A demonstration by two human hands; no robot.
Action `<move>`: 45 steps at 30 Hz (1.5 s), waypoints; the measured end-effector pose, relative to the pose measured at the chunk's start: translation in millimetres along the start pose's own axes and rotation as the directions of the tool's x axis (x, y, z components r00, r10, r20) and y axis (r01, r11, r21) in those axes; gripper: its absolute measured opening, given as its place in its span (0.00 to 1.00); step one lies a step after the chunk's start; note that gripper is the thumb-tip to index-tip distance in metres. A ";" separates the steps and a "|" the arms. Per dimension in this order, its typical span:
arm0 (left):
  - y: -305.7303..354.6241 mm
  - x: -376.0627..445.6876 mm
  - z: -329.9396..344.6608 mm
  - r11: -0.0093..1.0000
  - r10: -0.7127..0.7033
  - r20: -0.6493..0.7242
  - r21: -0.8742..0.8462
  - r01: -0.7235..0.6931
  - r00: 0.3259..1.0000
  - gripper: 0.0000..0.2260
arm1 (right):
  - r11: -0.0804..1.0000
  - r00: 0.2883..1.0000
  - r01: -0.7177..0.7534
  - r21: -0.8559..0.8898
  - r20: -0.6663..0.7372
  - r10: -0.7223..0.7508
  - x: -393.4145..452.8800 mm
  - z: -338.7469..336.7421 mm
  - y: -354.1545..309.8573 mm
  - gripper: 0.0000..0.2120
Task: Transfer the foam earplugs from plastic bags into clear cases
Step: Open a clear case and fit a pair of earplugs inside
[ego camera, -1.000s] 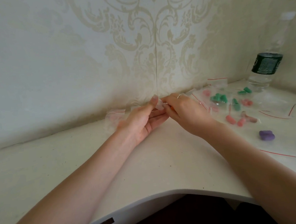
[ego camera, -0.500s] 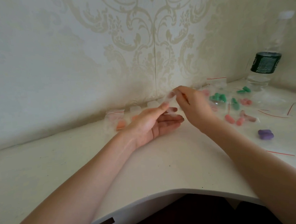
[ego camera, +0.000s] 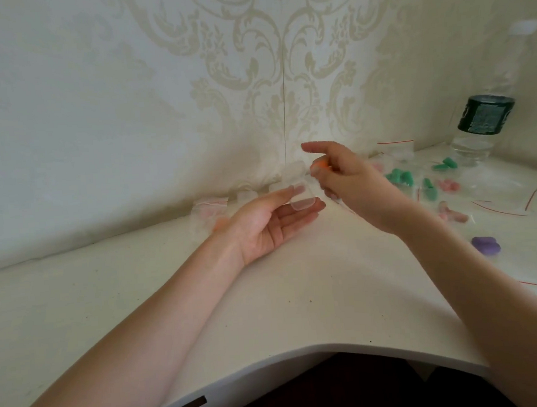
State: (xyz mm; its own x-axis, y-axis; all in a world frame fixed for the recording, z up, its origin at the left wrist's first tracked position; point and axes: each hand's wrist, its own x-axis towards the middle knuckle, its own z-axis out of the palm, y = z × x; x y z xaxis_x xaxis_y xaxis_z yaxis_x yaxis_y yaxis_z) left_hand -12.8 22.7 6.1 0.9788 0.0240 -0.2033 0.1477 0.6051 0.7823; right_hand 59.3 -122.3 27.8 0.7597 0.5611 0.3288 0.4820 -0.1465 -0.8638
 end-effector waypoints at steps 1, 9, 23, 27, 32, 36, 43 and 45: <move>-0.1 0.1 -0.3 1.000 0.001 0.003 -0.006 -0.001 1.000 0.14 | 0.998 0.999 0.036 -0.048 0.026 -0.035 -1.0 1.6 -0.2 0.13; 1.8 1.3 -0.6 1.000 -0.004 -0.042 -0.007 0.003 0.999 0.10 | 0.982 0.995 0.098 -0.163 0.038 -0.093 -2.9 3.2 2.0 0.09; 0.5 1.4 2.3 0.985 0.030 -0.050 0.173 -0.021 0.998 0.06 | 0.962 0.989 0.124 -0.244 0.111 -0.099 -5.9 7.2 3.2 0.10; -1.2 1.6 5.1 0.977 0.085 -0.102 0.204 -0.063 0.991 0.07 | 0.971 0.992 0.091 -0.222 0.105 -0.069 -4.7 8.3 2.3 0.08; -1.0 1.4 6.5 0.979 0.091 -0.143 0.192 -0.063 0.986 0.07 | 0.935 0.994 0.107 -0.339 0.068 -0.089 -5.0 6.7 4.4 0.05; 1.9 1.0 3.2 0.991 0.056 -0.109 0.129 -0.042 0.993 0.08 | 0.938 0.993 0.116 -0.327 0.052 -0.105 -3.7 4.2 5.3 0.05; 4.0 0.2 -2.0 0.995 0.015 -0.022 0.104 -0.013 1.000 0.05 | 0.948 0.990 0.139 -0.287 0.024 -0.137 -2.4 0.1 6.2 0.05; 3.0 -0.4 -2.0 0.990 0.028 -0.005 0.135 -0.027 1.000 0.05 | 0.946 0.989 0.146 -0.288 0.027 -0.145 -2.1 -1.2 6.6 0.04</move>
State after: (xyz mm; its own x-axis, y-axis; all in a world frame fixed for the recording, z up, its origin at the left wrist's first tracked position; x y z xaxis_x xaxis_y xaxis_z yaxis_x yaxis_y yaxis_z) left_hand -13.0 26.1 7.3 0.9819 0.0446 -0.1843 0.1391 0.4911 0.8599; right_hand 61.4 -125.4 21.9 0.6700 0.5980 0.4400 0.6930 -0.2913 -0.6594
